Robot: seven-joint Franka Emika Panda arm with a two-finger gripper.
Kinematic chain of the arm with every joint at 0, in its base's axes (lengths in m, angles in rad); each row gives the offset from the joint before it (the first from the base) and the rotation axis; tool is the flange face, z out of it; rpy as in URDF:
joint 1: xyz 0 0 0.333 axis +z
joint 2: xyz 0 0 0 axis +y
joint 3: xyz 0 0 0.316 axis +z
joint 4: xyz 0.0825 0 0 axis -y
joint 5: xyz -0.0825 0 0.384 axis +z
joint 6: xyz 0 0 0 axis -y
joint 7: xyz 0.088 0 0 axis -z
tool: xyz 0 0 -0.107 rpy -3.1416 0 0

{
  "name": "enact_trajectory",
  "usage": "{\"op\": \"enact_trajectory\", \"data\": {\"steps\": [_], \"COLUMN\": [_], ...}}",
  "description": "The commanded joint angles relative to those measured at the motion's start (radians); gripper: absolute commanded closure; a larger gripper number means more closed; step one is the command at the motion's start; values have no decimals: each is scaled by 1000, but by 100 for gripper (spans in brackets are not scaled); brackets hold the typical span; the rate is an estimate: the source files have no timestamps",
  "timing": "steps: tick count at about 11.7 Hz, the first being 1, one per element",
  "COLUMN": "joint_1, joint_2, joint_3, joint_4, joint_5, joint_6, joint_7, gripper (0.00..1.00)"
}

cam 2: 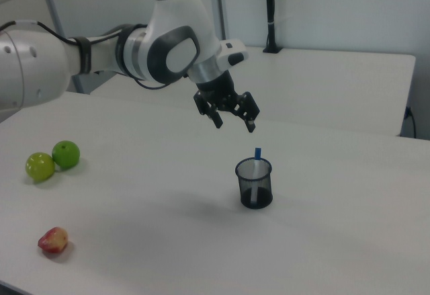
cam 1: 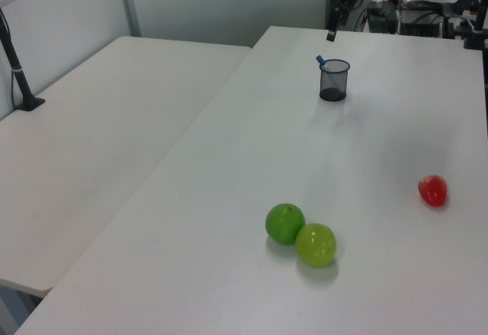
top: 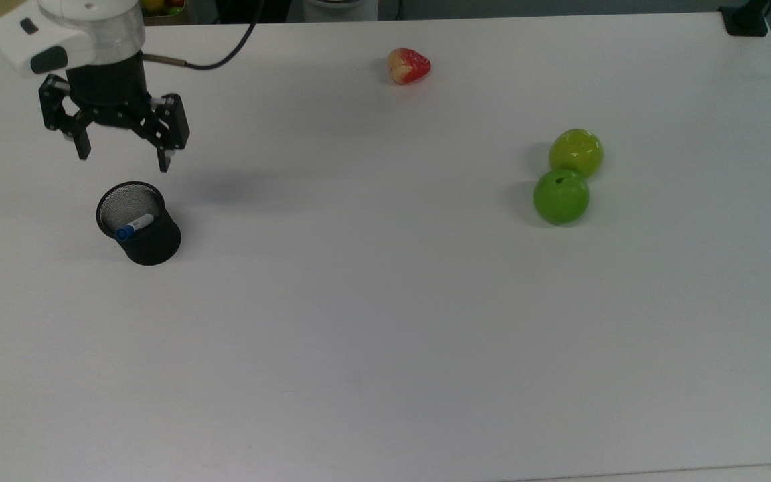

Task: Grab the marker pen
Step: 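Move the open gripper over the black mesh pen cup, then lower the gripper into the cup and close on the blue-capped marker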

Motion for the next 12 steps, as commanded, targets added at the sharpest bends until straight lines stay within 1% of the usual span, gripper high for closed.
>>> {"op": "enact_trajectory", "data": {"steps": [1,5,7,10,11,12], "joint_1": [-3,-11,-15,-22,-23,-32], "joint_2": [59,122,138,155,158,158], "joint_3": [-1,-1,-1,-1,-1,-1], "joint_4": [9,-1,-3,-15,-15,-17], "joint_5": [11,11,11,10,10,10], "joint_6": [116,223,237,276,285,285], "joint_7": [-14,-11,8,8,6,5], "gripper": [0,0,1,21,30,36]}}
